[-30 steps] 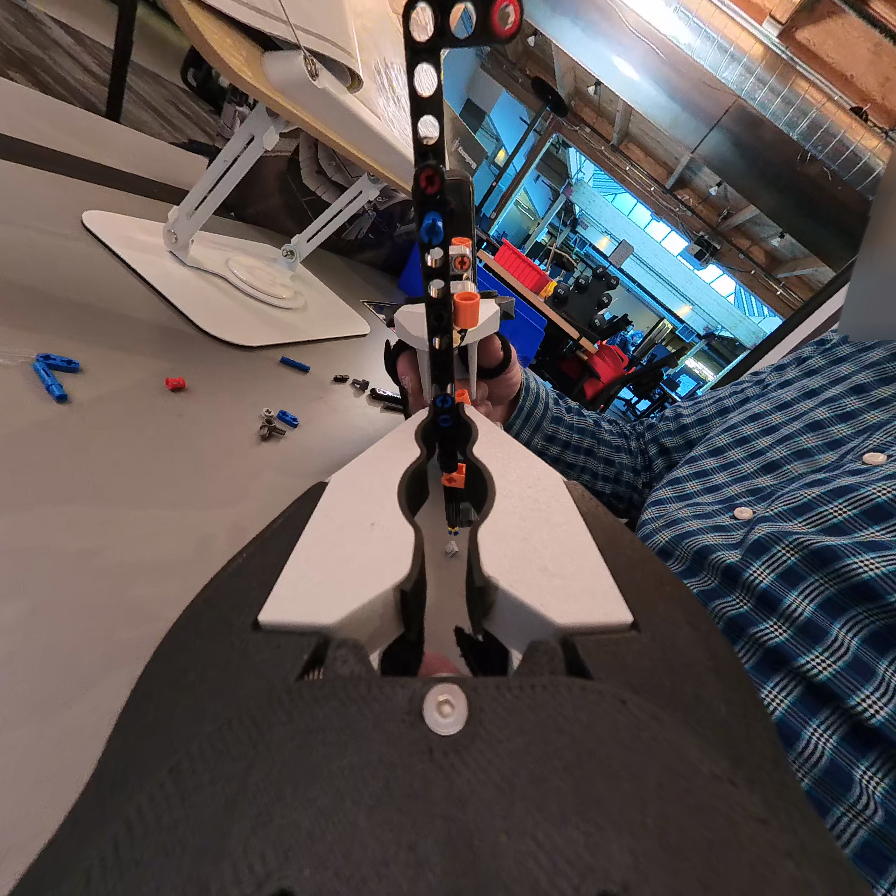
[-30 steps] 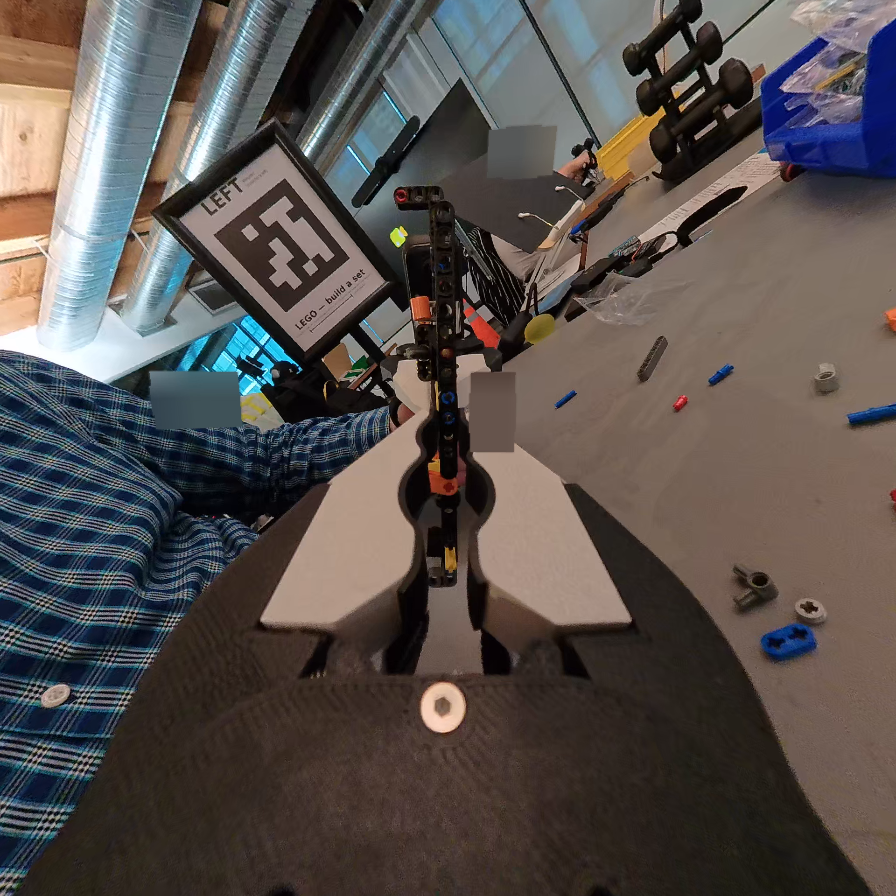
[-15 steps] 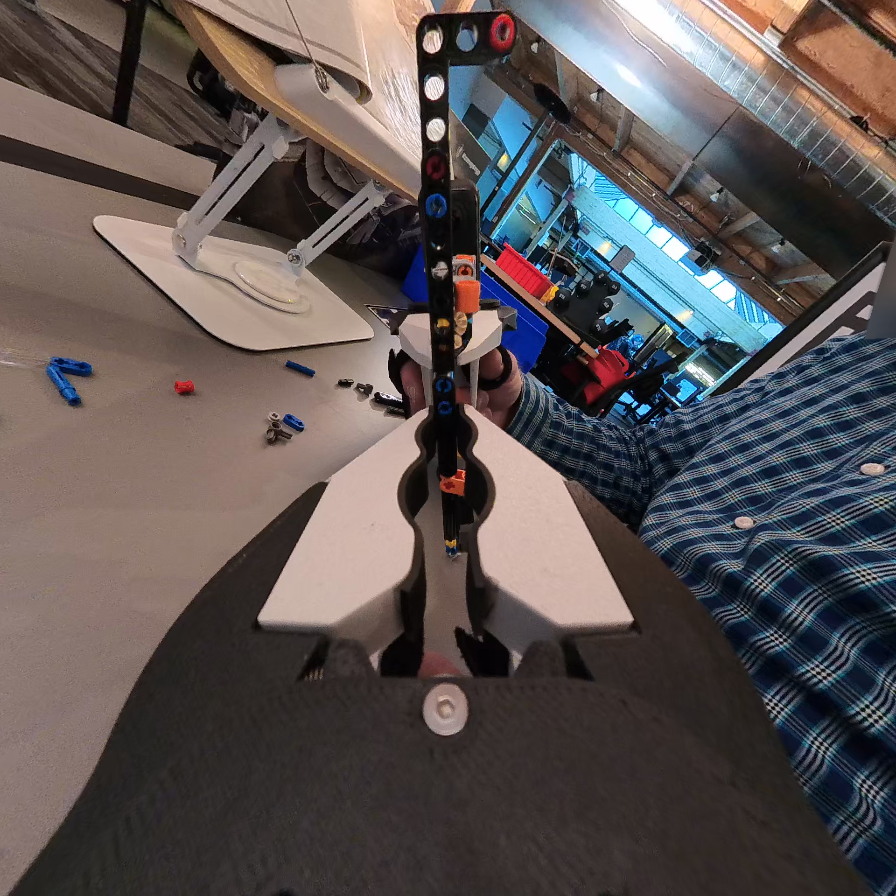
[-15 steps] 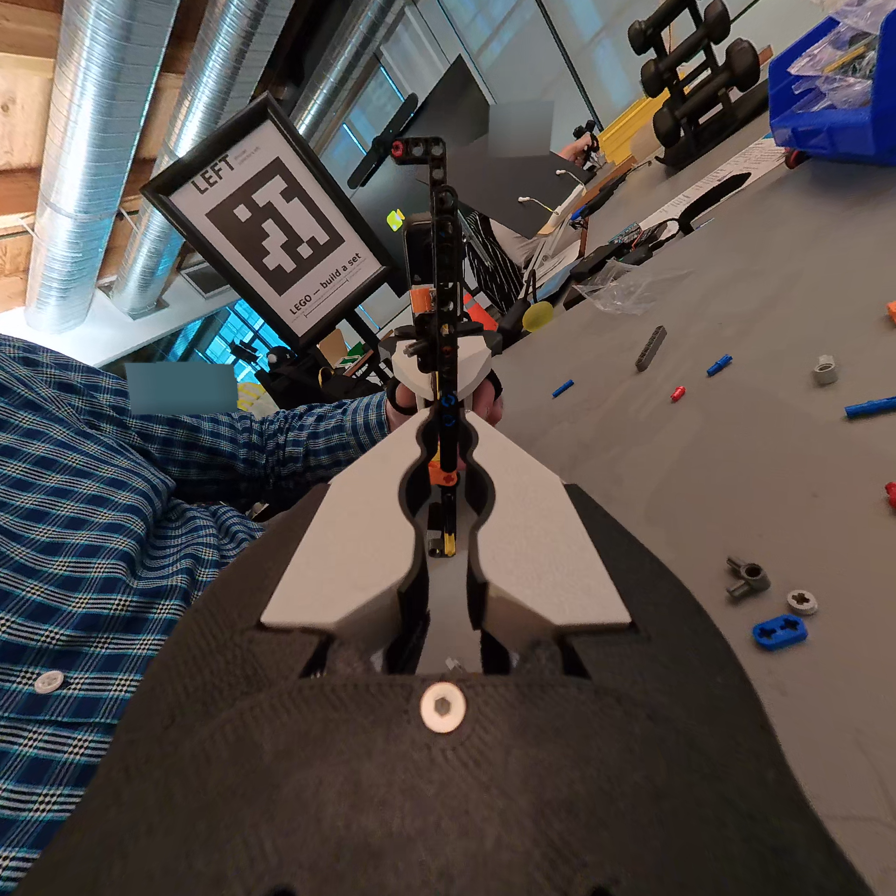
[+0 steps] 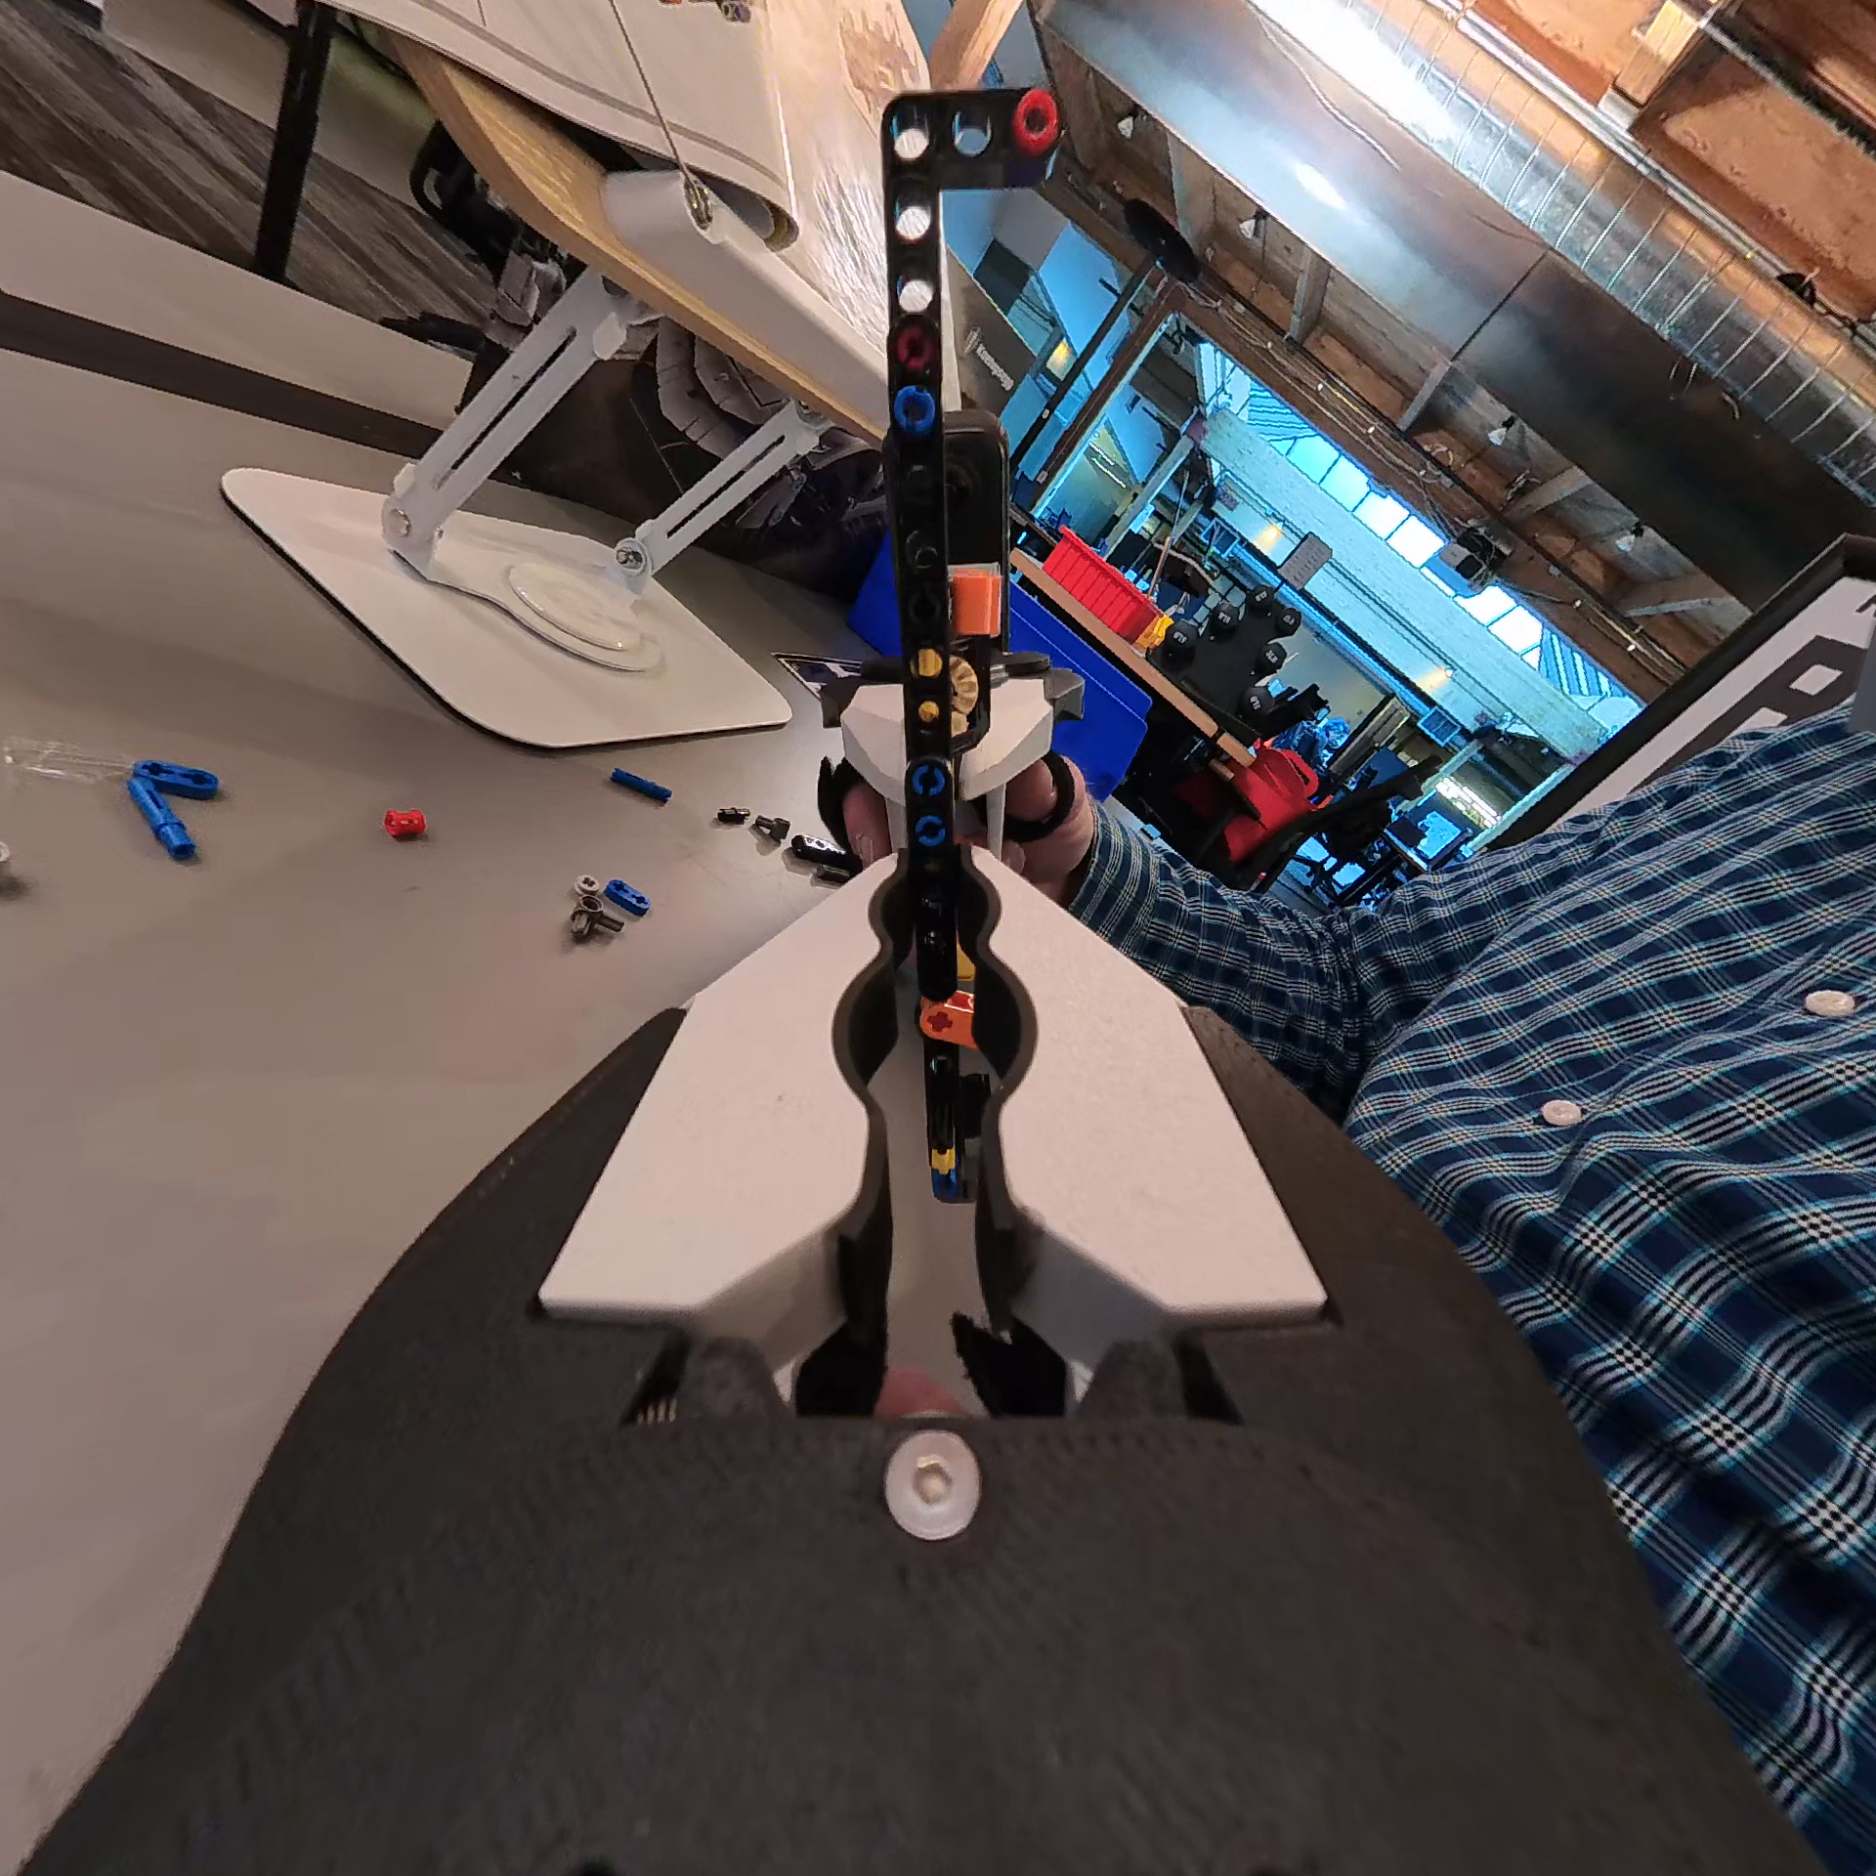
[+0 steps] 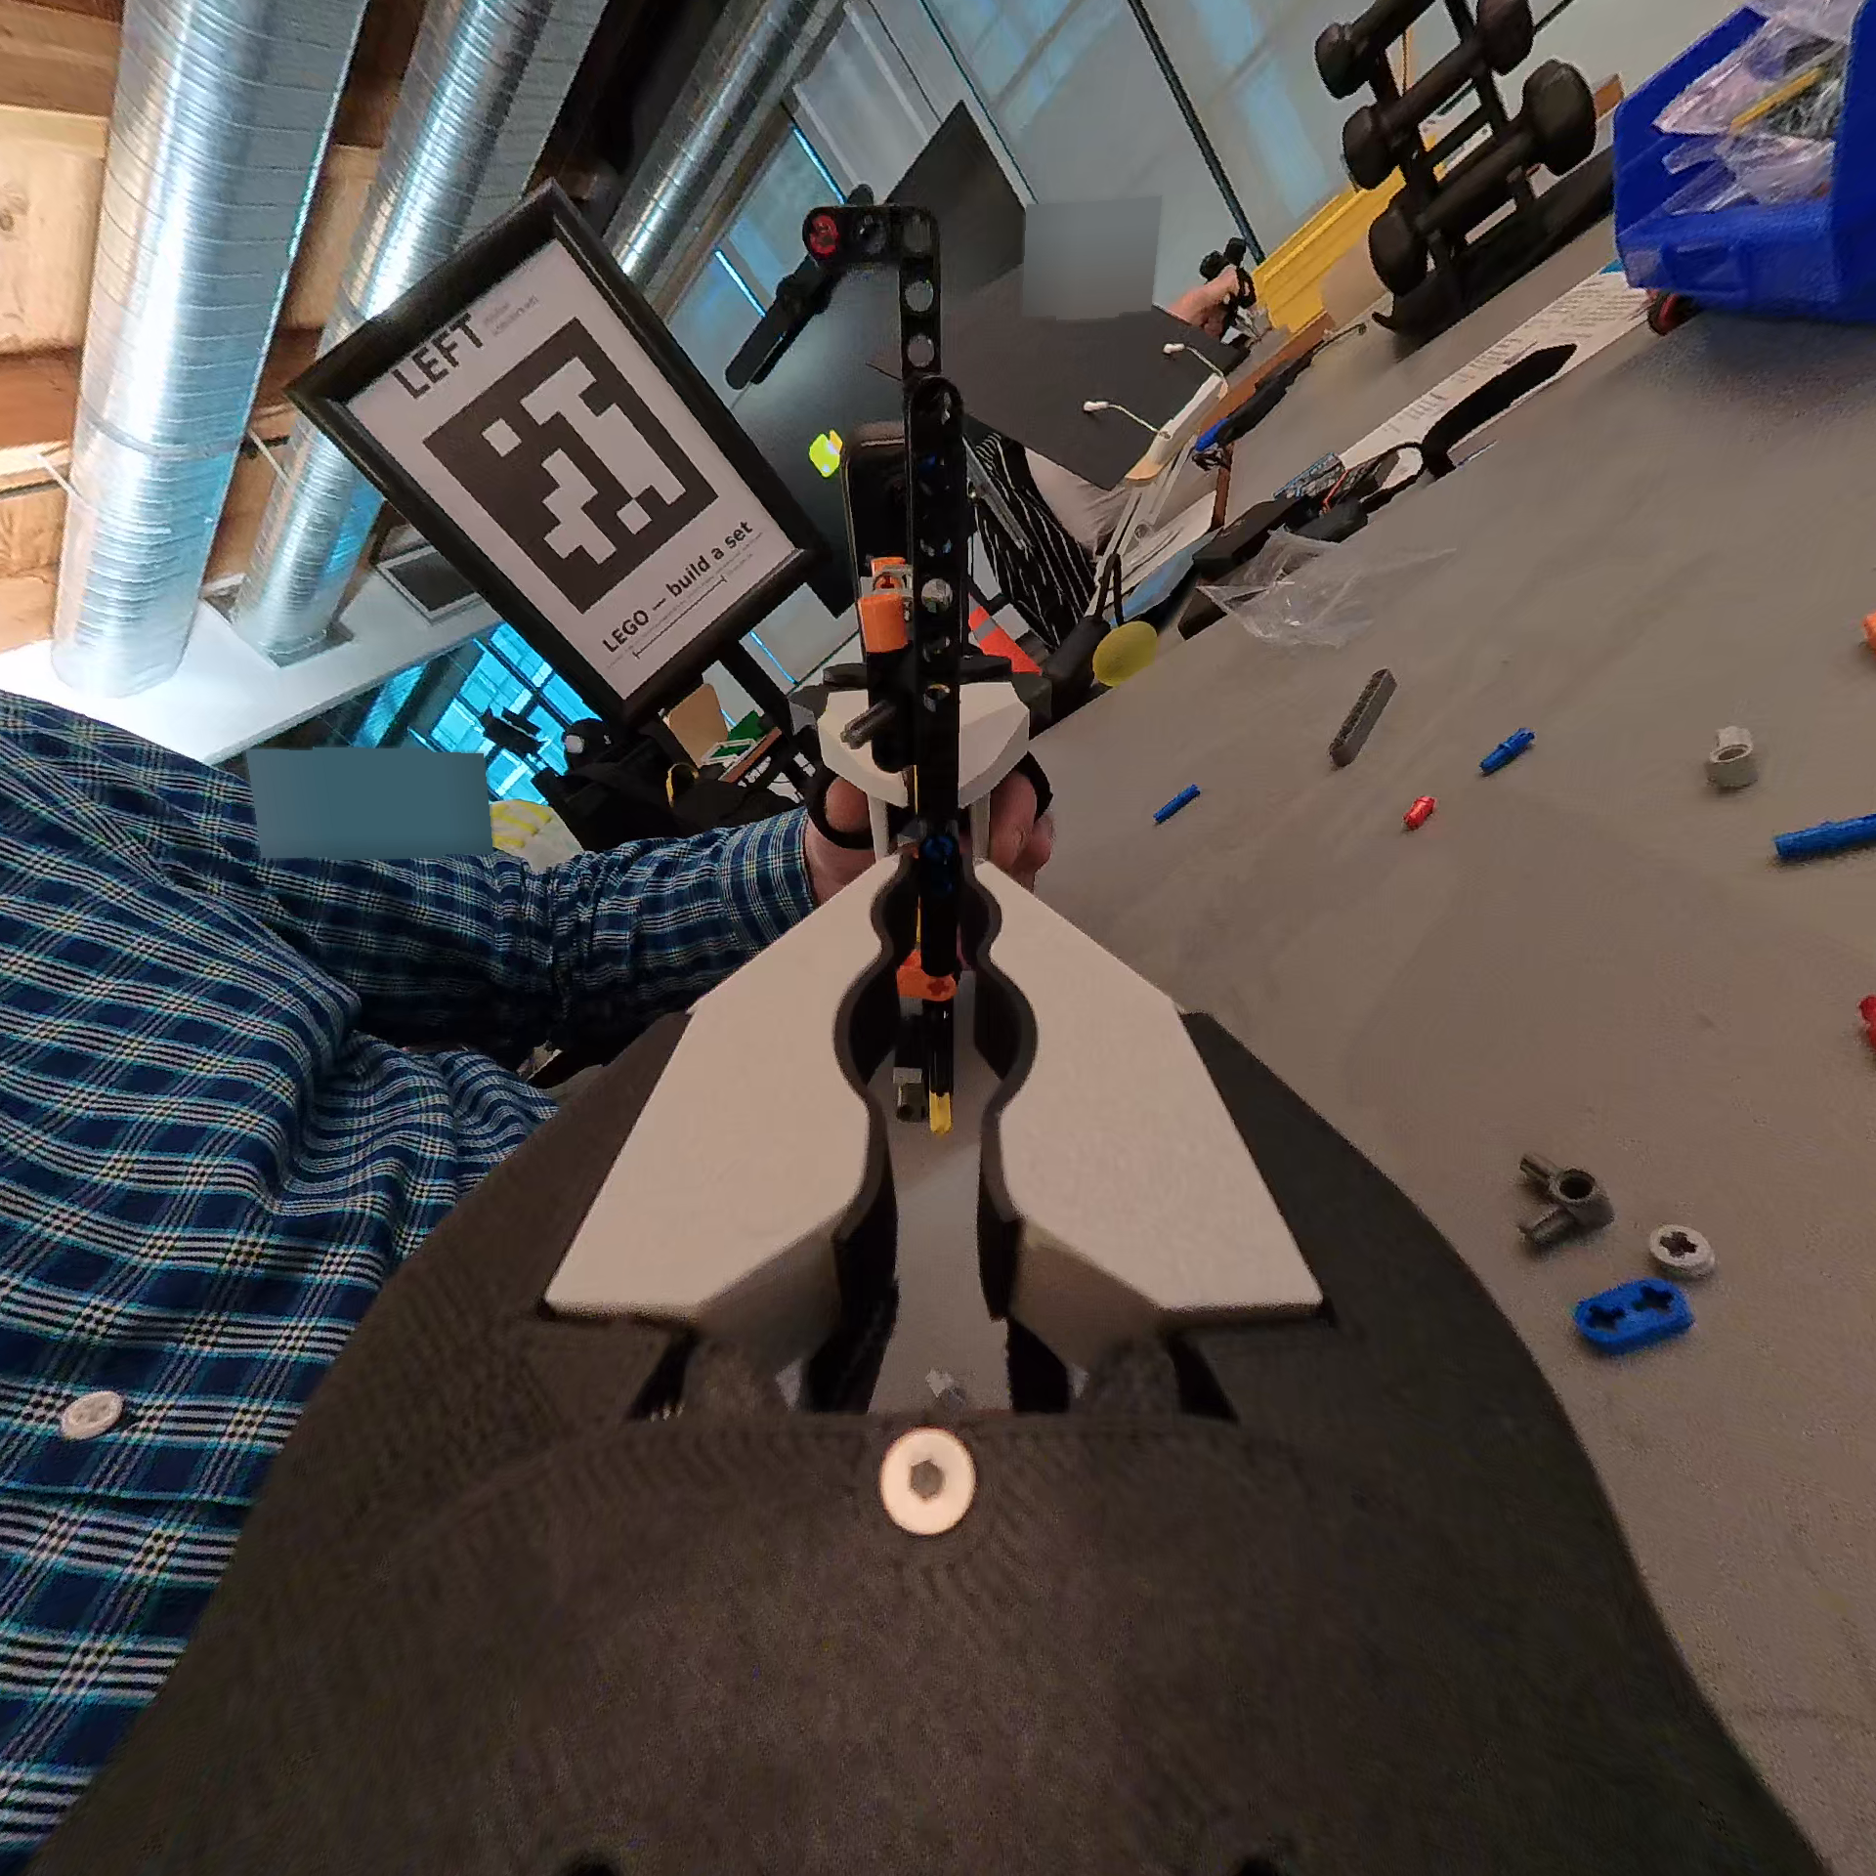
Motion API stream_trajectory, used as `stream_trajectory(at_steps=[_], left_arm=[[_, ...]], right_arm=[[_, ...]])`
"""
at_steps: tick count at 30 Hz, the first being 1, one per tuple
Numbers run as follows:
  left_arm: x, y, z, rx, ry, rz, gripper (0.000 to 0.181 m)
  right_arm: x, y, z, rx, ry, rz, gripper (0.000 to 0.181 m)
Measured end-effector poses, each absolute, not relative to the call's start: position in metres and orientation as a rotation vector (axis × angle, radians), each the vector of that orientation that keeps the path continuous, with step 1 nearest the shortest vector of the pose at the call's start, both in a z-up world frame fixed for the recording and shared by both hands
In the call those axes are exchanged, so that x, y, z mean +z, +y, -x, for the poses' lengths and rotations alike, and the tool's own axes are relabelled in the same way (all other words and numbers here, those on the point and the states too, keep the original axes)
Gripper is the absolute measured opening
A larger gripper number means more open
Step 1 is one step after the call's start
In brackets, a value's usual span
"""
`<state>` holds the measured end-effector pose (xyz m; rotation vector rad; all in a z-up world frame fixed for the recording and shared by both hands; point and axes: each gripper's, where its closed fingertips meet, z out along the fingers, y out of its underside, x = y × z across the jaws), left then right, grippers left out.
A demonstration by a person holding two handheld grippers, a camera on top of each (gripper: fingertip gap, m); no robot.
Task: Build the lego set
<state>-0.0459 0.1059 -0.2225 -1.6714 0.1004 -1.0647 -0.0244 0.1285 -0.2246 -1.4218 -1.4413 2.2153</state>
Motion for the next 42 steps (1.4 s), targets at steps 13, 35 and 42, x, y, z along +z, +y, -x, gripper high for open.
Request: stream_trajectory(at_steps=[13,35,42], left_arm=[[-0.225,0.109,0.048,-1.077,0.072,1.676,0.005],[-0.226,0.110,0.051,-1.085,0.047,1.674,0.006],[-0.224,0.112,0.054,-1.071,0.026,1.660,0.007]], right_arm=[[-0.232,0.126,0.025,2.198,-1.473,1.438,0.005],[-0.237,0.124,0.026,2.190,-1.492,1.454,0.005],[-0.234,0.124,0.027,2.202,-1.467,1.458,0.005]])
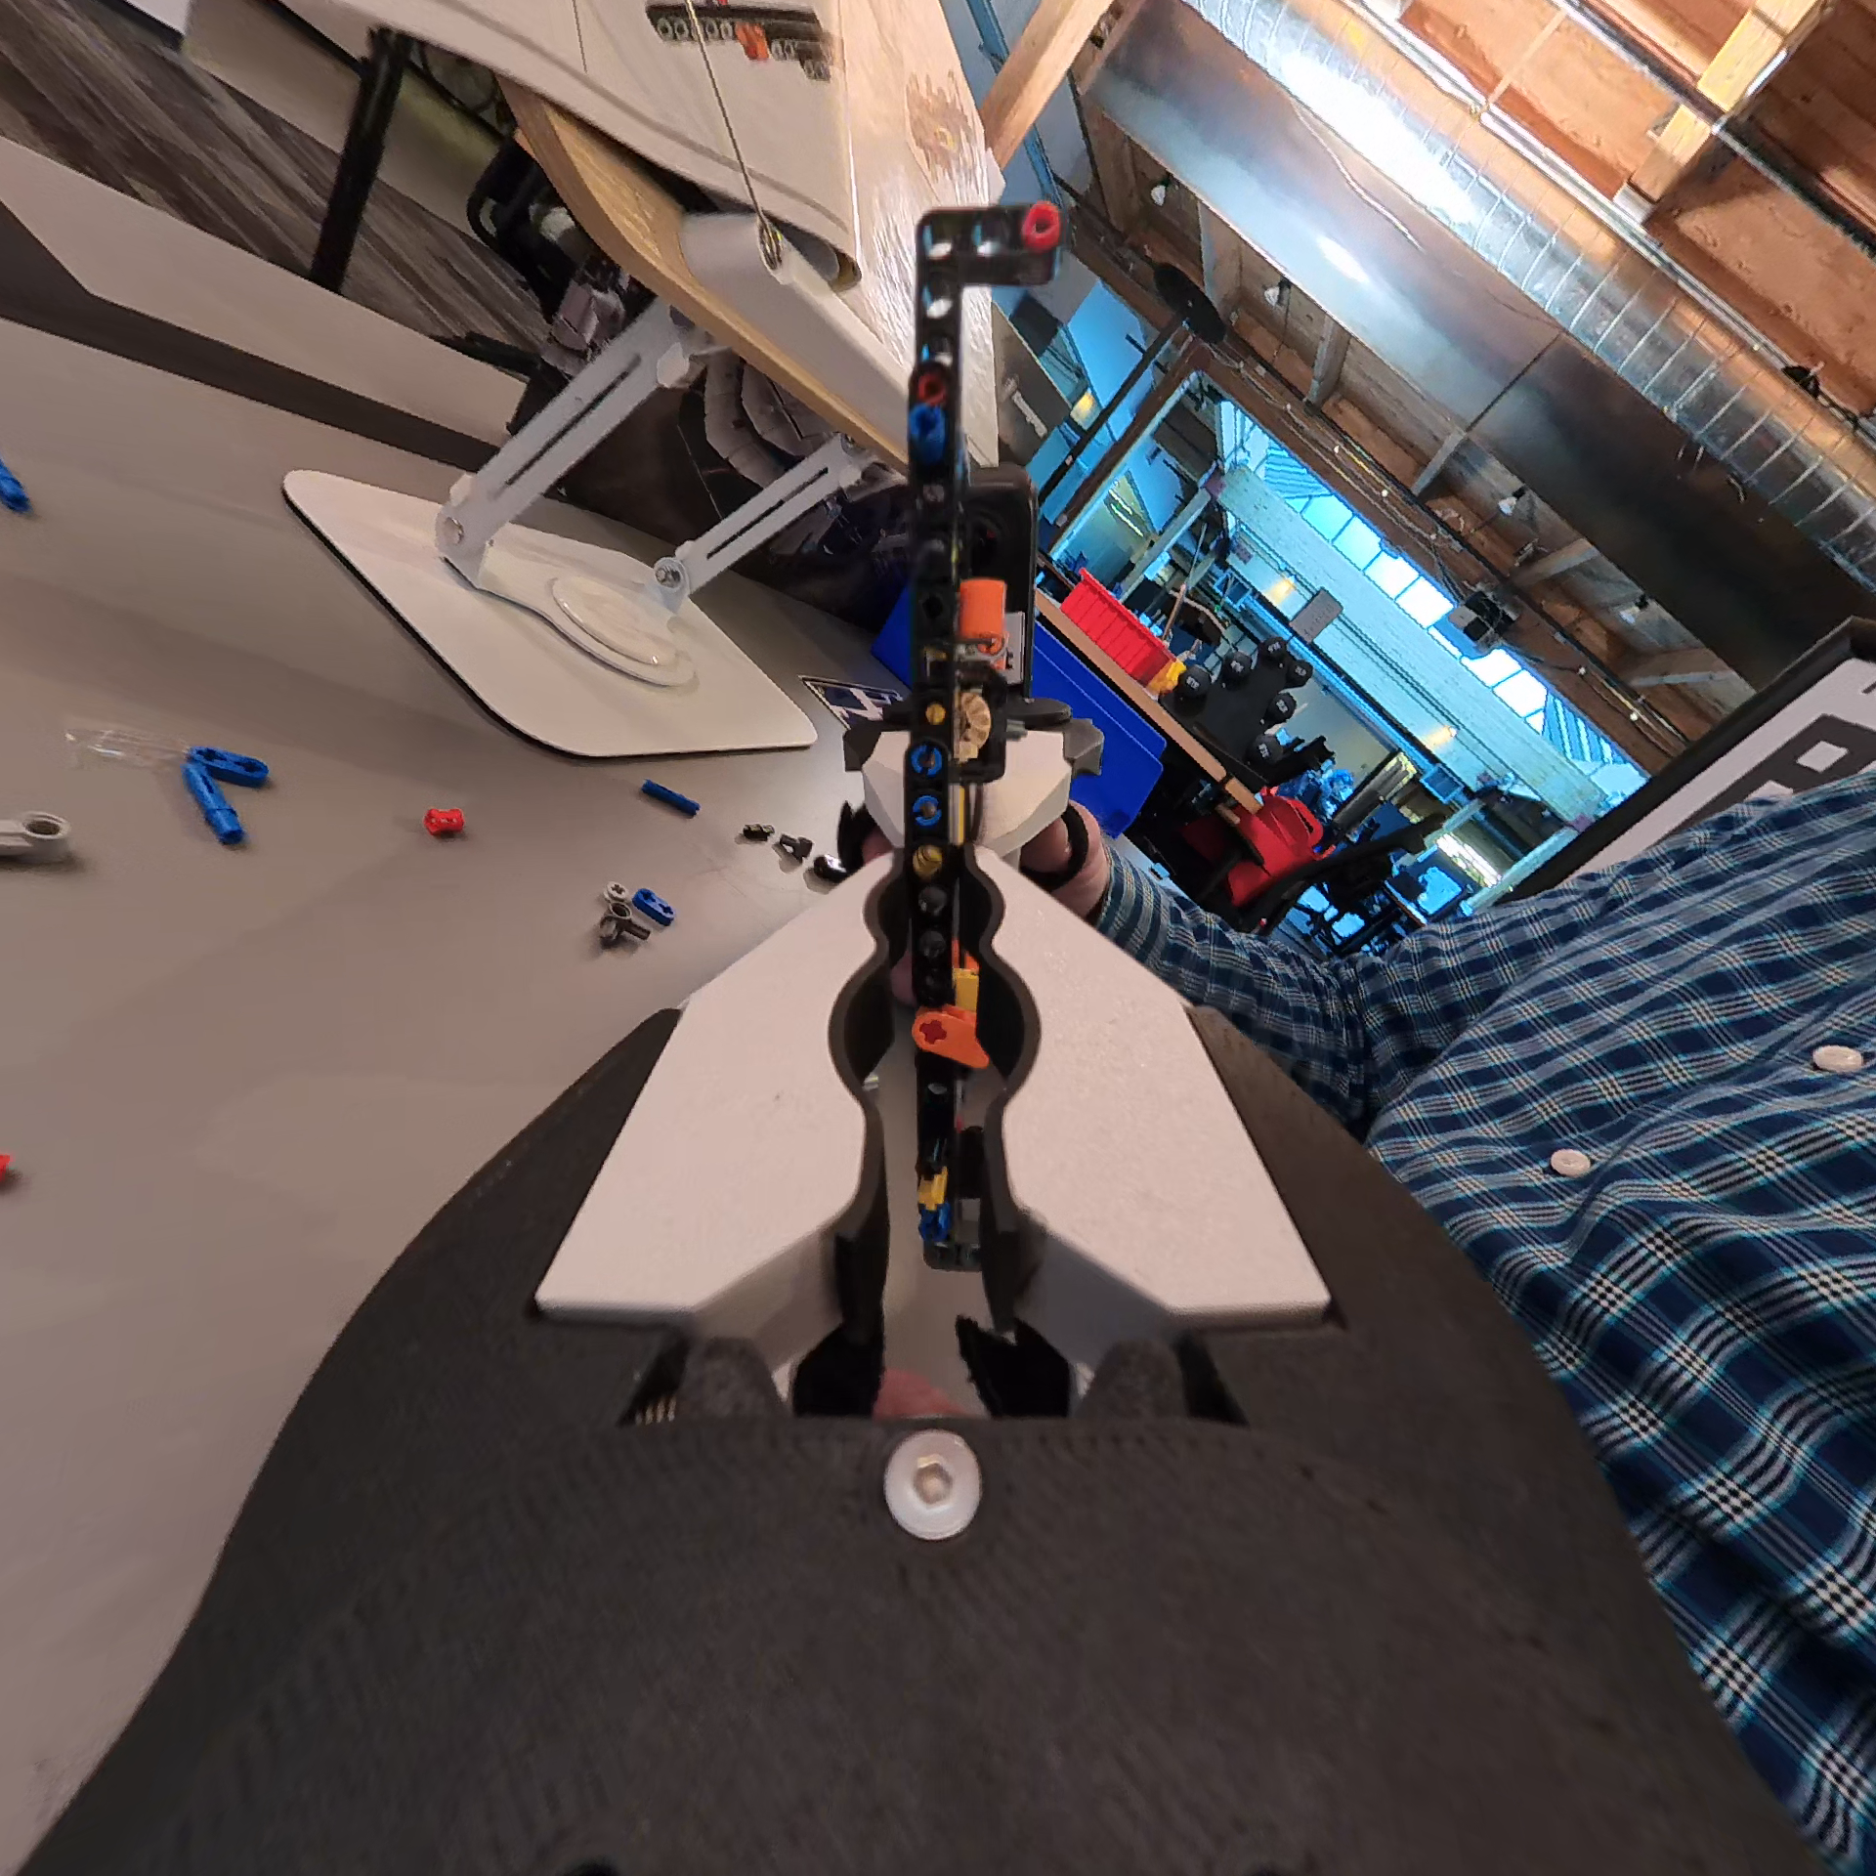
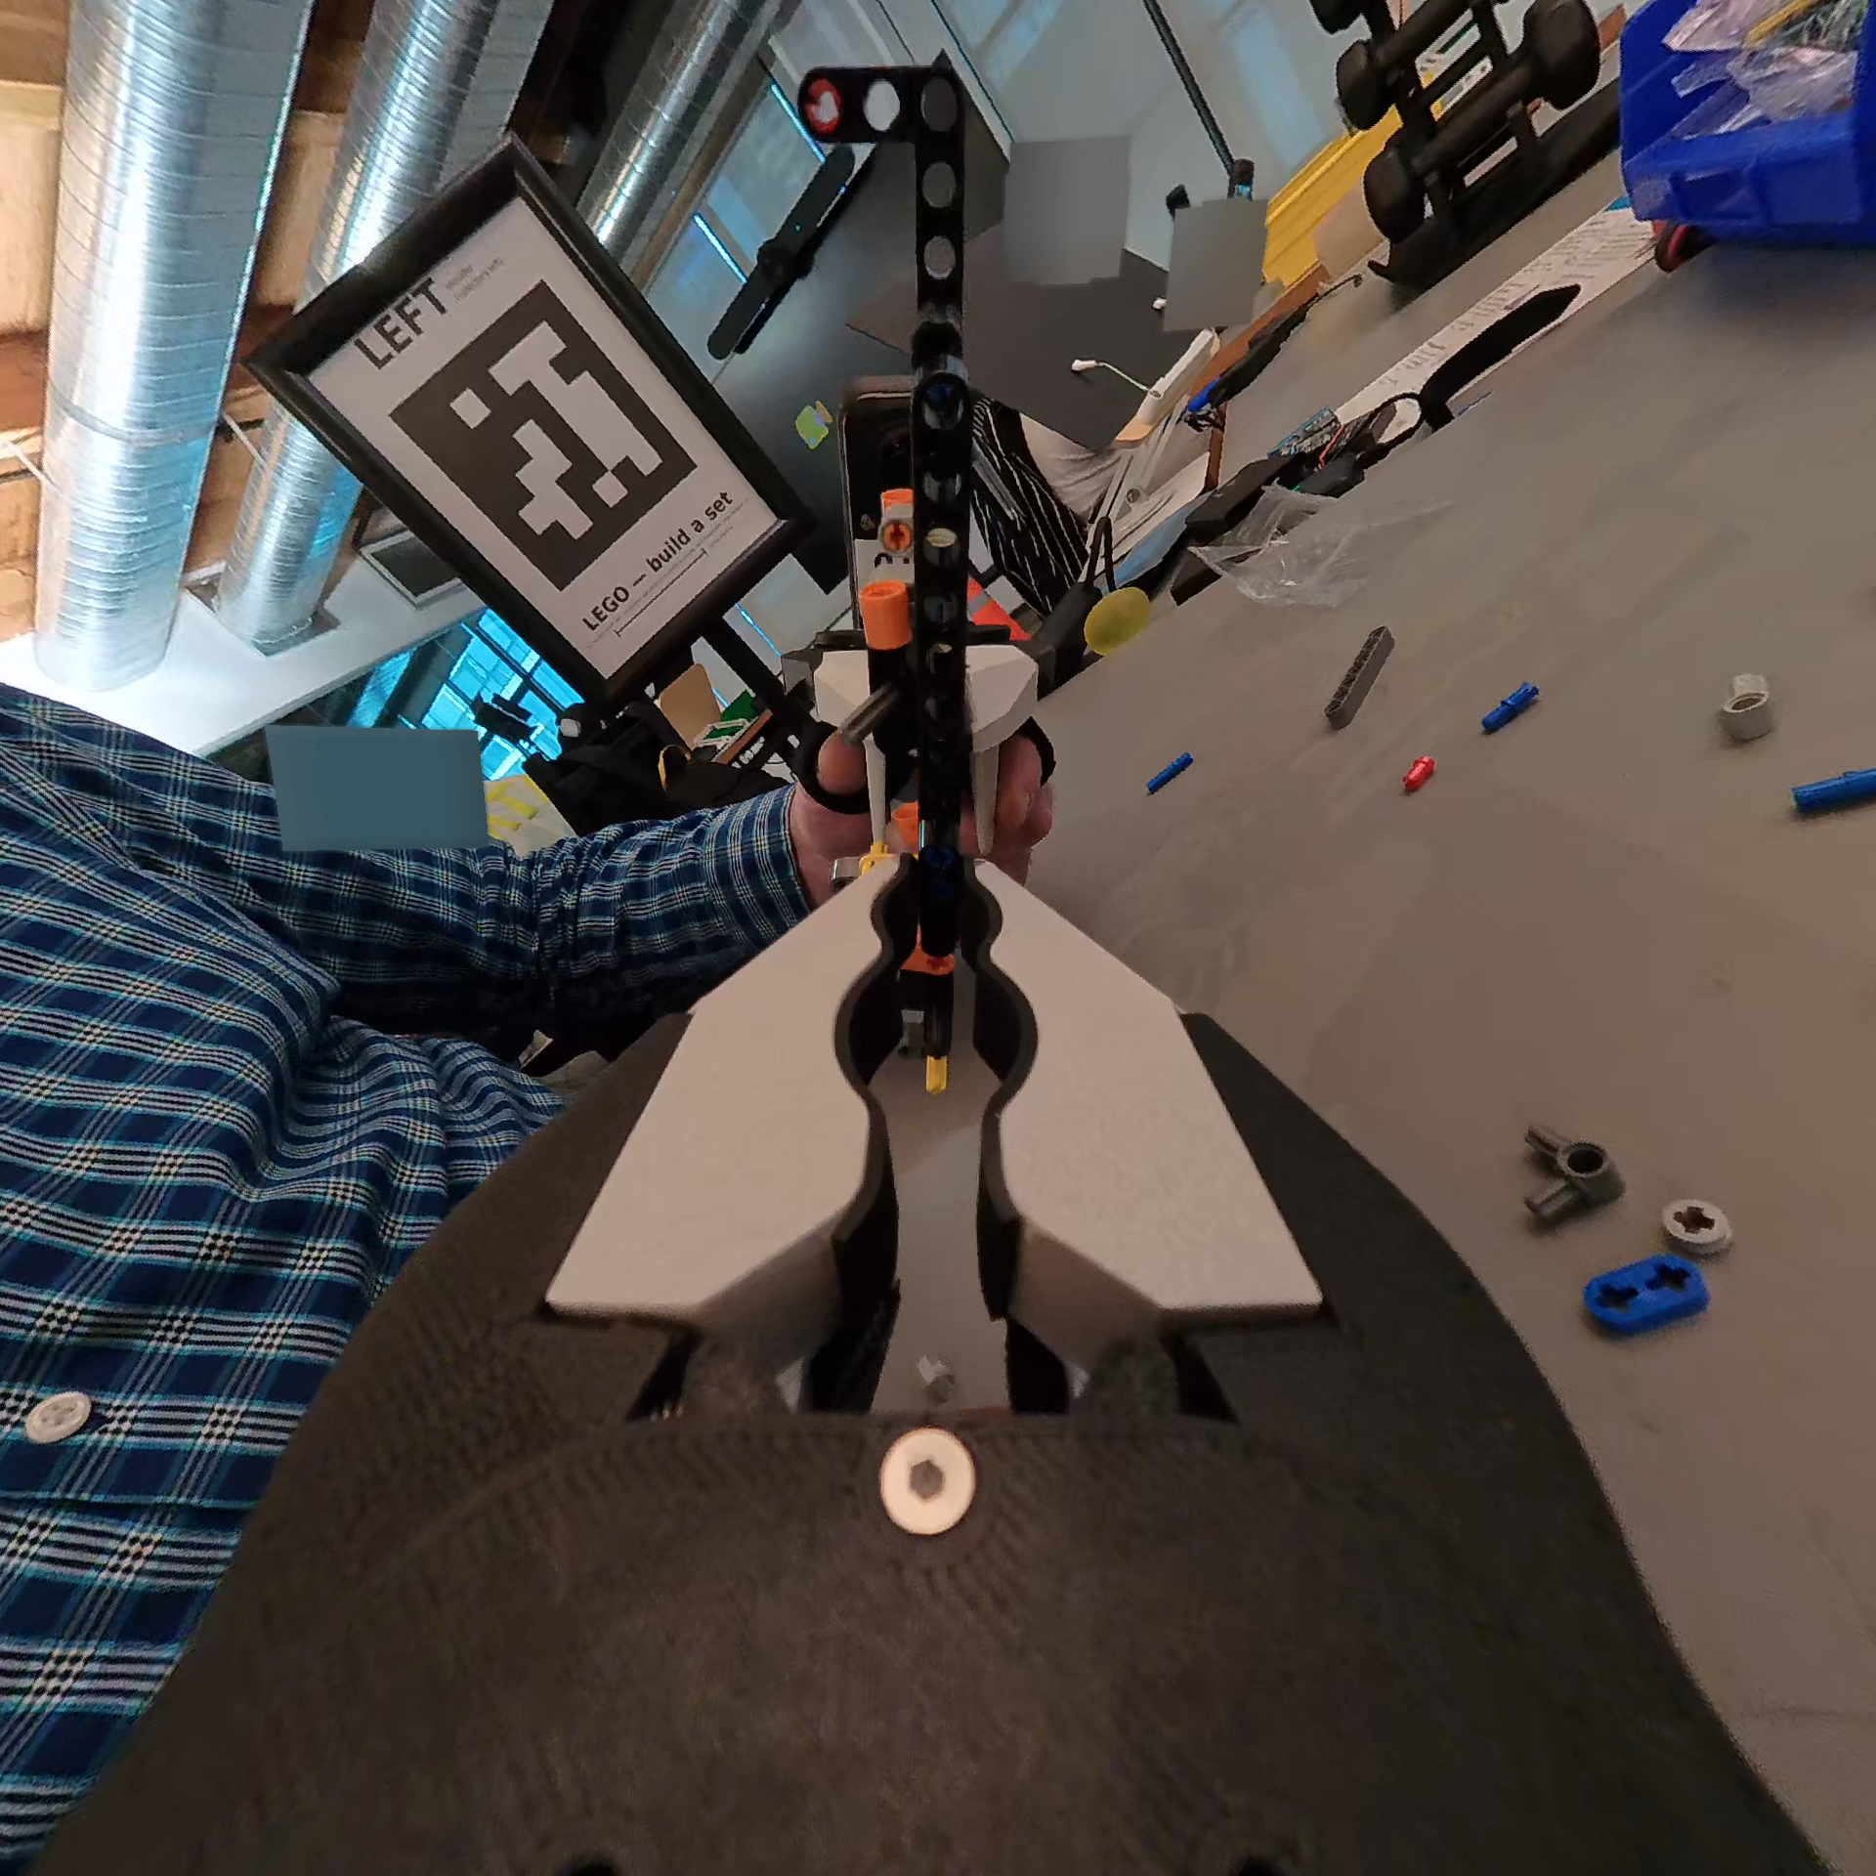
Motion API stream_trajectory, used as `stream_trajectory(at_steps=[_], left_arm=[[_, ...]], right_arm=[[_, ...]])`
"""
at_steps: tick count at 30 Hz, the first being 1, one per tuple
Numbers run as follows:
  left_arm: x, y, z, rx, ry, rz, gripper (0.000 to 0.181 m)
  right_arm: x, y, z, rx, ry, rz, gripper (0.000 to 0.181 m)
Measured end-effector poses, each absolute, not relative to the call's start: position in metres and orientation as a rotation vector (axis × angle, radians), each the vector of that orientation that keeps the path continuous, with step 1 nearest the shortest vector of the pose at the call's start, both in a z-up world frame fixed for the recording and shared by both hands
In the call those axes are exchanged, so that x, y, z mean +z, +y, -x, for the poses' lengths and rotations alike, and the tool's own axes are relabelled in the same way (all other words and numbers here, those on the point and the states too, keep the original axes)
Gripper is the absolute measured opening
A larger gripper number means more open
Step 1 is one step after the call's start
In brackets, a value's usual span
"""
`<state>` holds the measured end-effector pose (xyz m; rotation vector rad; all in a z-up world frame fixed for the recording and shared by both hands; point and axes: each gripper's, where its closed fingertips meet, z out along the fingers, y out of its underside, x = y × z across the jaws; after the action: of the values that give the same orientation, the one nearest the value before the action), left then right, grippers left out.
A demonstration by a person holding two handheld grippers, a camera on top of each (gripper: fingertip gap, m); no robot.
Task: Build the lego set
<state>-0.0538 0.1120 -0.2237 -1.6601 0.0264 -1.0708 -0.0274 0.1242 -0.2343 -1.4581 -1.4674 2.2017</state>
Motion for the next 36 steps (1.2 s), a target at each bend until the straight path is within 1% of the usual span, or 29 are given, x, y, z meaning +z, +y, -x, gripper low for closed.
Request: stream_trajectory(at_steps=[2,7,9,11,17,23,27,32,36], left_arm=[[-0.222,0.113,0.058,-1.066,0.004,1.647,0.010],[-0.221,0.114,0.067,-1.068,-0.040,1.631,0.026],[-0.221,0.114,0.068,-1.075,-0.046,1.627,0.029],[-0.223,0.114,0.067,-1.081,-0.046,1.633,0.031],[-0.227,0.114,0.063,-1.092,-0.035,1.650,0.025],[-0.231,0.111,0.060,-1.100,-0.010,1.664,0.031],[-0.235,0.112,0.054,-1.081,0.021,1.688,0.026],[-0.233,0.114,0.051,-1.043,0.026,1.681,0.009],[-0.231,0.113,0.050,-1.038,0.039,1.670,0.006]], right_arm=[[-0.234,0.125,0.029,2.213,-1.442,1.471,0.004],[-0.233,0.131,0.033,2.252,-1.342,1.524,0.004],[-0.232,0.134,0.034,2.265,-1.311,1.531,0.004],[-0.231,0.137,0.034,2.267,-1.290,1.535,0.004],[-0.230,0.139,0.034,2.280,-1.266,1.543,0.004],[-0.225,0.144,0.034,2.320,-1.203,1.539,0.004],[-0.222,0.147,0.034,2.352,-1.161,1.533,0.004],[-0.222,0.145,0.034,2.353,-1.166,1.529,0.004],[-0.221,0.144,0.034,2.359,-1.168,1.519,0.005]])
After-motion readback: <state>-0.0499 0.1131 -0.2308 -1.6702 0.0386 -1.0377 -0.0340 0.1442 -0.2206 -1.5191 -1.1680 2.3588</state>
